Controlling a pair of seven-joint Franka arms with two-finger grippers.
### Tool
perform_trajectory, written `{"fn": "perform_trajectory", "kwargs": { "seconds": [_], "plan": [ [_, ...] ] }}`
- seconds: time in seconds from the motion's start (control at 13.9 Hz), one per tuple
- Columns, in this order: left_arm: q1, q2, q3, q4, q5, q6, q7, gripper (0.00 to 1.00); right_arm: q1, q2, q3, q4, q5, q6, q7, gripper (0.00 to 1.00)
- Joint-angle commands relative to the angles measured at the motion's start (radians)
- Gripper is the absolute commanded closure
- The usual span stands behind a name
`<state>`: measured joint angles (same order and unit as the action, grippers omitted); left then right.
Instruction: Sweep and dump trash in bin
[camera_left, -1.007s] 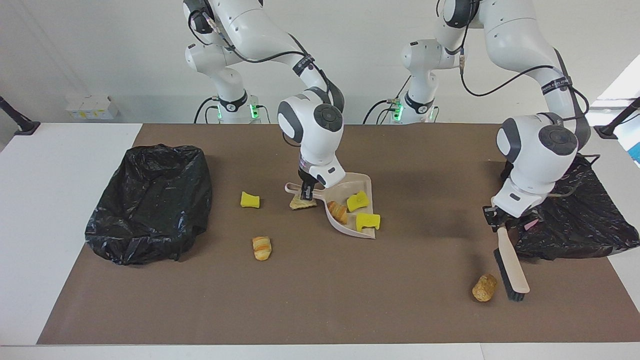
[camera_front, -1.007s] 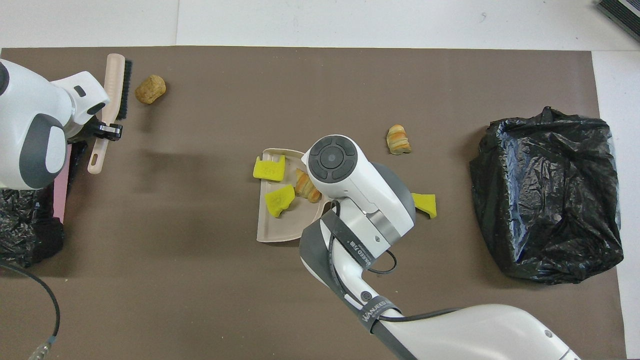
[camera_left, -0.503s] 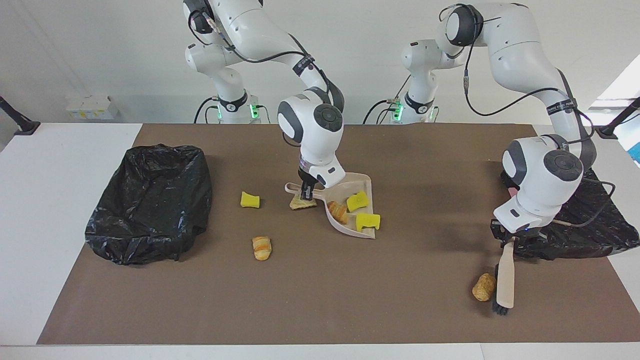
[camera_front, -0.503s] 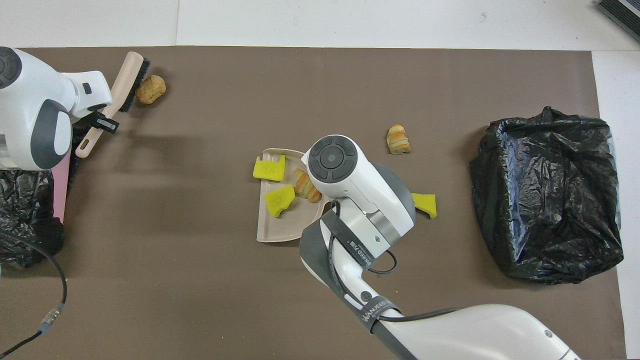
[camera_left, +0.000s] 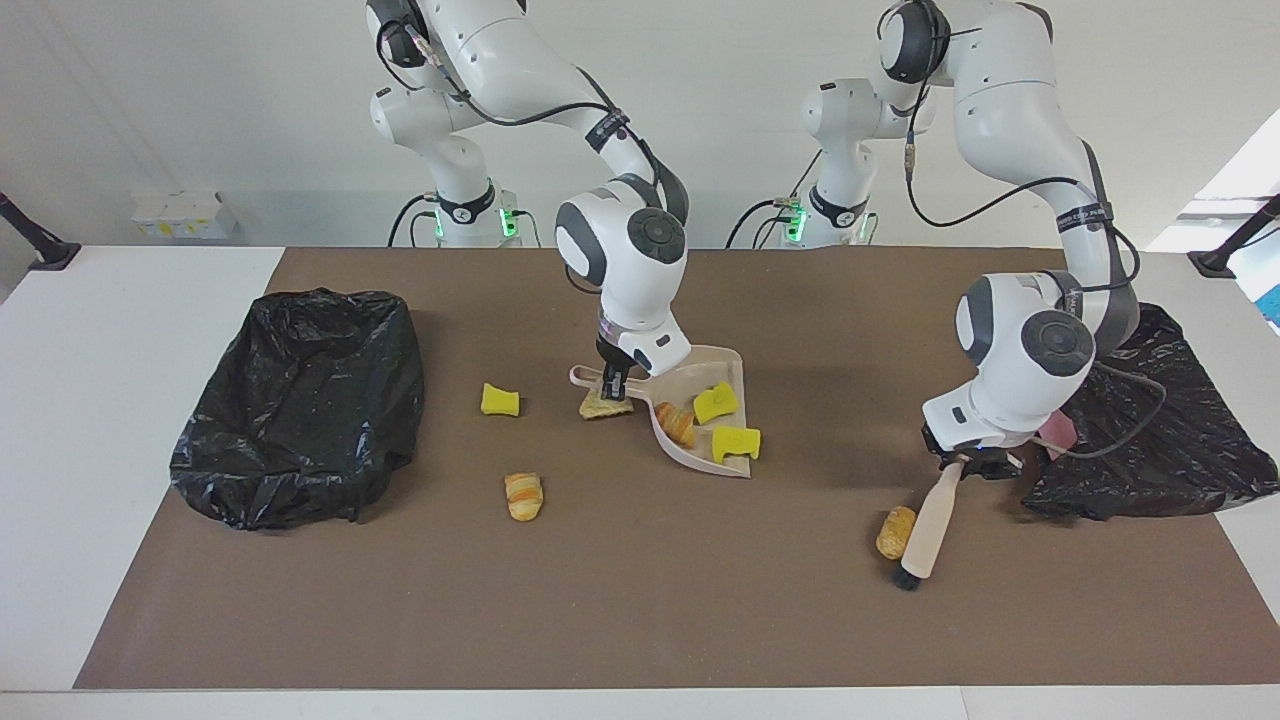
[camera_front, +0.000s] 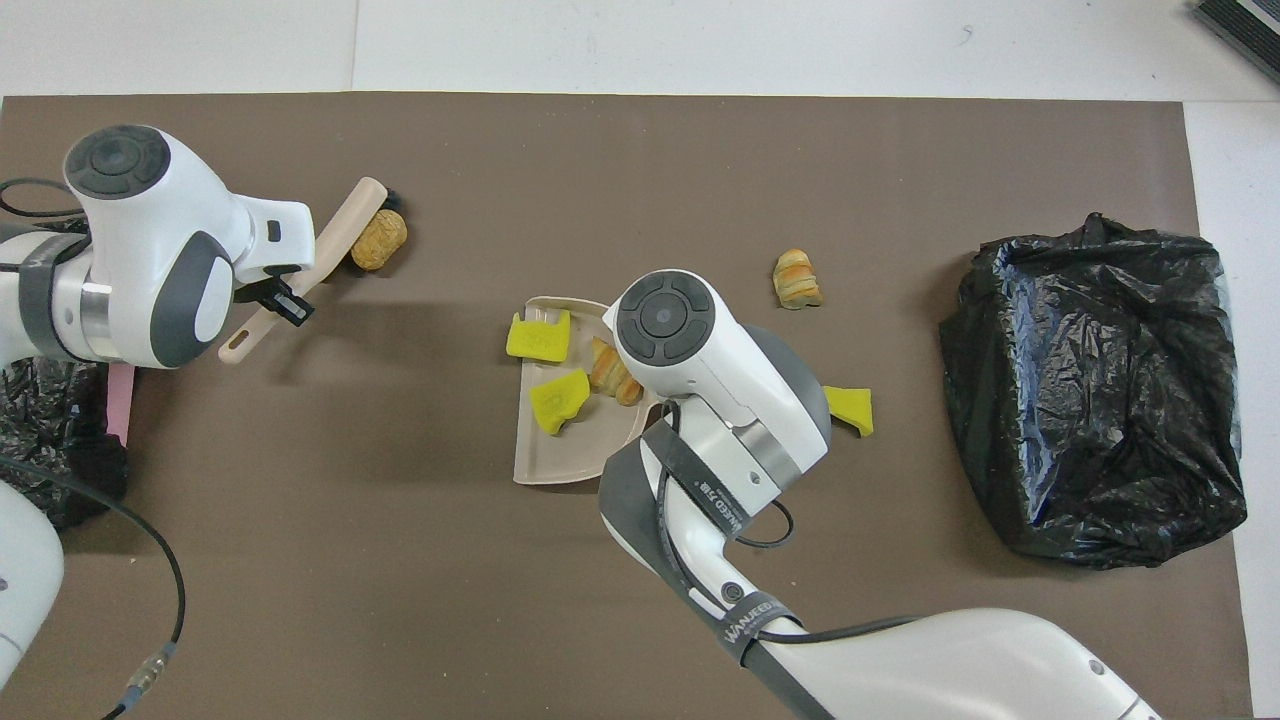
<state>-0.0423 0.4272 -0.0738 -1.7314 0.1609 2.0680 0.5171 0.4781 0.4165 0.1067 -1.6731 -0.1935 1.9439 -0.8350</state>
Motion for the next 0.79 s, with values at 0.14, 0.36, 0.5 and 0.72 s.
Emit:
{"fn": "perform_trajectory", "kwargs": {
  "seconds": [0.14, 0.36, 0.5, 0.72],
  "plan": [
    [-0.074, -0.119, 0.008, -0.186, -0.115, -0.037, -0.003, 1.00, -0.006, -0.019, 0.005, -0.033, -0.023, 0.013, -0.018, 1.00],
    [-0.155, -0.150, 0.008, -0.221, -0.165, -0.097, -0.096, 1.00, -0.009, -0.019, 0.007, -0.033, -0.023, 0.018, -0.018, 1.00],
    [-0.215, -0.183, 0.008, -0.272, -0.217, -0.115, -0.156, 1.00, -0.009, -0.019, 0.007, -0.034, -0.023, 0.027, -0.018, 1.00],
    [-0.315, -0.228, 0.008, -0.338, -0.297, -0.114, -0.271, 1.00, -0.009, -0.019, 0.007, -0.034, -0.023, 0.027, -0.019, 1.00]
  ]
}}
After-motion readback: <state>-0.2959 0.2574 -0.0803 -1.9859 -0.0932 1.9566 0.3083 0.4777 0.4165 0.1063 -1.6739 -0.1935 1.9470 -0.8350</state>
